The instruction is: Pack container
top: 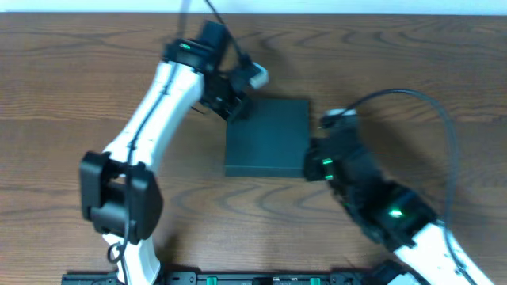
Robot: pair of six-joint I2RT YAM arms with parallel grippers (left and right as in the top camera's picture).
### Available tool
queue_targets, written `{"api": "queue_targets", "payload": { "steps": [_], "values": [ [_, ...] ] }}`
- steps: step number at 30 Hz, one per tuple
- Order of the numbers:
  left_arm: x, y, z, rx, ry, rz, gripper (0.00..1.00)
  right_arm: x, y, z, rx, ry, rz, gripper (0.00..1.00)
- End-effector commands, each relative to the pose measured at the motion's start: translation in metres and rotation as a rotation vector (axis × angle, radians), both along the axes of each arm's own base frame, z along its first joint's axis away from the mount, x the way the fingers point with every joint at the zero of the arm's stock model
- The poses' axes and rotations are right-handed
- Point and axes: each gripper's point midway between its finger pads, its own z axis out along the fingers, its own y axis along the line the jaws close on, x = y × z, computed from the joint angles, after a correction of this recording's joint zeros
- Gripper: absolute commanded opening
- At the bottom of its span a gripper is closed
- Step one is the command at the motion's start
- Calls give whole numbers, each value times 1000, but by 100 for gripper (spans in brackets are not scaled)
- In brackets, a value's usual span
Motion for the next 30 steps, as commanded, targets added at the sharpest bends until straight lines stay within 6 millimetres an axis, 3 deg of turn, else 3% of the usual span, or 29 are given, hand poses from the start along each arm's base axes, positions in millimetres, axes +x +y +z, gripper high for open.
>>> {"api": "queue_targets", "payload": {
  "steps": [1, 5, 9, 14, 16, 21, 26, 30],
  "values": [
    [8, 34, 38, -22, -69, 91, 6, 5, -31, 28, -60, -75, 40, 2],
    [4, 66, 67, -29, -115, 170, 5, 8, -61, 53, -101, -147, 56, 2],
    [-13, 72, 91, -36, -145, 183, 6, 13, -88, 61, -95, -152, -30, 2],
    [-46, 79, 115, -31, -141, 208, 6, 3, -79, 69, -44, -166, 24, 1],
    [-67, 81, 123, -27, -127, 207, 6, -10, -79, 70, -73, -162, 63, 1],
    [-114, 90, 129, -34, -172, 241, 6, -61, -89, 49, -167, -65, 139, 1],
    [-171, 108, 104, 5, -157, 341, 6, -115, -78, 48, -84, -63, 240, 1],
    [-213, 113, 79, -11, -148, 375, 6, -155, -80, 26, -71, -11, 271, 1]
  ]
}}
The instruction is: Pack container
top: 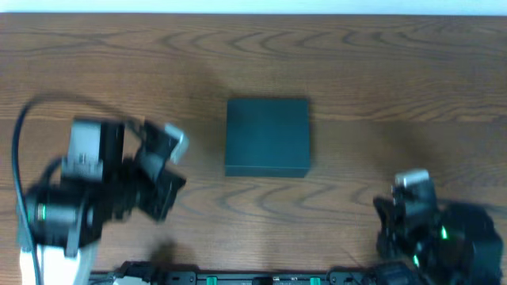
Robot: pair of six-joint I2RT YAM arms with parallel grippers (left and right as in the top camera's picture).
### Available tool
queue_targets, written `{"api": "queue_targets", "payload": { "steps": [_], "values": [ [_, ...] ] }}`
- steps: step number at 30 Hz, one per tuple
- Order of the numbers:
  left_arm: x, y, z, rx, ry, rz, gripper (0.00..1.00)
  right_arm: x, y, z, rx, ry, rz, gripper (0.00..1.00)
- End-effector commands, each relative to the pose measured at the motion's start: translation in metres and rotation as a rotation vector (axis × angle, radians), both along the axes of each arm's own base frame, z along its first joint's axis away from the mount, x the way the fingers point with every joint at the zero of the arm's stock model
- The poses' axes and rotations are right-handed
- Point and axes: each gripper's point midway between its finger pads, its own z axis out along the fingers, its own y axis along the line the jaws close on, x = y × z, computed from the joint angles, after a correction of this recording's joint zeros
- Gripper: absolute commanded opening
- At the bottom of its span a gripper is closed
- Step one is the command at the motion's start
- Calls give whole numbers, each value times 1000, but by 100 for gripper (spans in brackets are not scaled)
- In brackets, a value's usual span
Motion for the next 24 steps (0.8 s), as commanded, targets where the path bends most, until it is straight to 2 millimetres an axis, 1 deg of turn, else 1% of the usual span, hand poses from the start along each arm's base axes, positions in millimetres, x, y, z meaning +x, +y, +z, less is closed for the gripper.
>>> {"api": "queue_targets", "payload": {
  "steps": [1, 3, 5, 6, 7, 8, 10, 12, 14, 24],
  "values": [
    [-23, 5, -19, -8, 10, 44, 6, -21, 11, -6, 50, -20, 79, 2],
    [-33, 1, -22, -53, -39, 35, 6, -28, 14, -1, 76, -66, 99, 2],
    [-38, -2, -18, -85, -94, 30, 6, -31, 19, 8, 104, -117, 126, 2],
    [-39, -2, -15, -89, -118, 31, 8, -32, 20, 10, 119, -124, 127, 26],
    [-39, -2, -14, -91, -131, 31, 30, -31, 20, 11, 140, -116, 109, 52],
    [-40, -2, -12, -94, -140, 33, 96, -31, 20, 12, 167, -104, 86, 99],
    [-40, -2, -13, -105, -120, 55, 95, -30, 20, 12, 203, -83, 56, 99],
    [-44, 0, -17, -102, -87, 74, 96, -31, 20, 11, 203, -81, 55, 99],
    [-44, 2, -18, -89, -86, 82, 95, -31, 22, 13, 223, -81, 57, 99],
    [-44, 2, -18, -86, -86, 83, 95, -36, 21, 5, 214, -42, 52, 99]
  ]
}}
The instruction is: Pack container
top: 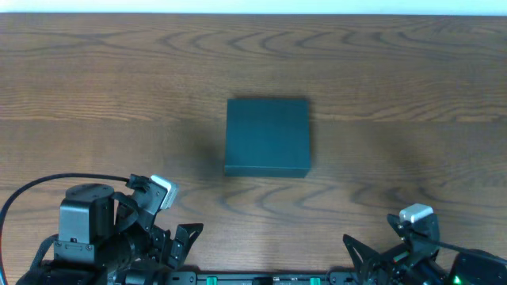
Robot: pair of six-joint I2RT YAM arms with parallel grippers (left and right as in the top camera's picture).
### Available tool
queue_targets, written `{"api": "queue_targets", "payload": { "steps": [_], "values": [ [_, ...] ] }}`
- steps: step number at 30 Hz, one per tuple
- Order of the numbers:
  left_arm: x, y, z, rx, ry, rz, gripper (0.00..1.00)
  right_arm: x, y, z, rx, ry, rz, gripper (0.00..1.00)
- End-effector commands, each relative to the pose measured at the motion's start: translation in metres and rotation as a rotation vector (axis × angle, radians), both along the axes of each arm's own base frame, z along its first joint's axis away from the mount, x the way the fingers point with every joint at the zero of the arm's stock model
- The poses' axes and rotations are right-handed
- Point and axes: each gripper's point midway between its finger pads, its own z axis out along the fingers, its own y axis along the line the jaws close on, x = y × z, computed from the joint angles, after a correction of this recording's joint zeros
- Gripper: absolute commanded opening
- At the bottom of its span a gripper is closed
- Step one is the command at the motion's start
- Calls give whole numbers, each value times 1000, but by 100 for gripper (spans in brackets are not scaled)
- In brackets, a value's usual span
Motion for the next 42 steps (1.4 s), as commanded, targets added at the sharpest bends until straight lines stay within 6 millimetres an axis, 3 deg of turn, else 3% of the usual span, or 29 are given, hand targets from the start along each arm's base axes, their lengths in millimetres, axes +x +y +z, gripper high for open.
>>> {"api": "queue_targets", "payload": {
  "steps": [1, 9, 15, 19, 28, 37, 42],
  "values": [
    [-1, 1, -3, 1, 15, 14, 95, 0, 1, -2, 19, 18, -10, 99],
    [2, 10, 0, 44, -52, 41, 95, 0, 1, -2, 19, 17, -10, 99],
    [42, 34, 11, 134, -373, 157, 95, 0, 1, -2, 19, 18, -10, 99],
    [56, 50, -29, 191, -431, 233, 96, 0, 1, -2, 19, 18, -10, 99],
    [76, 55, -108, 96, -429, 359, 95, 0, 1, -2, 19, 18, -10, 99],
    [81, 56, -143, 43, -439, 413, 95, 0, 1, -2, 19, 17, -10, 99],
    [83, 60, -141, 48, -453, 436, 95, 0, 1, -2, 19, 17, -10, 99]
  ]
}}
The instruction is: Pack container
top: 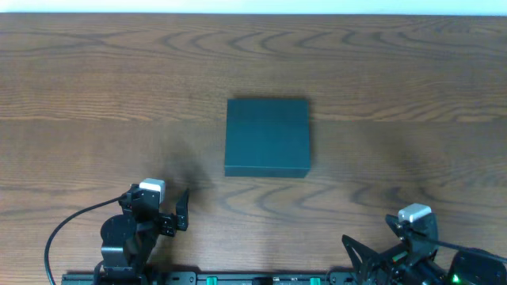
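A dark teal container [267,136] sits shut, lid on, in the middle of the wooden table [396,71]. Nothing touches it. My left gripper [176,221] is drawn back to the near left edge, well short of the container, fingers apart and holding nothing. Only part of my right gripper [358,255] shows, at the near right edge; it is open and holds nothing. Whatever the container holds is hidden by the lid.
A black rail with green fittings [261,279] runs along the near edge between the two arm bases. A black cable [67,229] loops out from the left arm at the lower left.
My left arm has folded in closer to its base, and its gripper now points toward the far side. The right arm and the container are unchanged.
Both grippers were at the closed container, the left at its far left corner and the right at its near right corner. Then both were pulled back toward the near edge. They now rest at the near corners, and the box has not moved.
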Robot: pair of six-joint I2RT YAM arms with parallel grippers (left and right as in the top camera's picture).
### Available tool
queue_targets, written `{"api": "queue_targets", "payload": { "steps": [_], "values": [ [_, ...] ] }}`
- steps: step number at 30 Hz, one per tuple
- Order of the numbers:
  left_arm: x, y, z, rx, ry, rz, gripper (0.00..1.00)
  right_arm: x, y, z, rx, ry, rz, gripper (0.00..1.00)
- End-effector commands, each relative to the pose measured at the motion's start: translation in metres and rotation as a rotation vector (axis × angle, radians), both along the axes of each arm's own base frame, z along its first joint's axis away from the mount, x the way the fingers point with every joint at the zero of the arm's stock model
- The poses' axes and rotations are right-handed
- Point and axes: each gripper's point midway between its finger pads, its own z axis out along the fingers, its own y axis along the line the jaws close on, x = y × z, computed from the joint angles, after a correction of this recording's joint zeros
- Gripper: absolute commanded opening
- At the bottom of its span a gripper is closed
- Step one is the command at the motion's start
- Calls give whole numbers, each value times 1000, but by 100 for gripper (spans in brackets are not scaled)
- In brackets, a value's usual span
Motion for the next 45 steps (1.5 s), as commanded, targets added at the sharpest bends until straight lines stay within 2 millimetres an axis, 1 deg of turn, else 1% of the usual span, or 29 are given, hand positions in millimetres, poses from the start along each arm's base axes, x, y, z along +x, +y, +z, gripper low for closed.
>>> {"api": "queue_targets", "payload": {
  "steps": [1, 6, 32, 33, 35, 38, 40, 42, 45],
  "values": [
    [1, 4, -4, -7, 5, 32, 95, 0, -1, 0, 9, 5, -15, 99],
    [0, -2, -4, -22, 7, 0, 95, 0, -1, 0, 9, 5, -15, 99],
    [0, 0, -4, -19, 7, 7, 95, 0, -1, 0, 10, 1, -15, 99],
    [0, 0, -4, -19, 7, 6, 95, 0, -2, 1, 0, -11, -14, 99],
    [0, 0, -4, -19, 7, 7, 95, 7, -17, 1, -93, -69, -64, 99],
    [0, 0, -4, -19, 7, 7, 95, 21, -30, 4, -137, -141, -137, 99],
    [0, 0, -4, -19, 7, 7, 95, 32, -30, -2, -187, -216, -113, 99],
    [0, 0, -4, -19, 7, 7, 95, 41, -28, -19, -240, -276, -77, 99],
    [0, 0, -4, -19, 7, 7, 95, 54, -26, -47, -281, -316, -52, 99]
  ]
}}
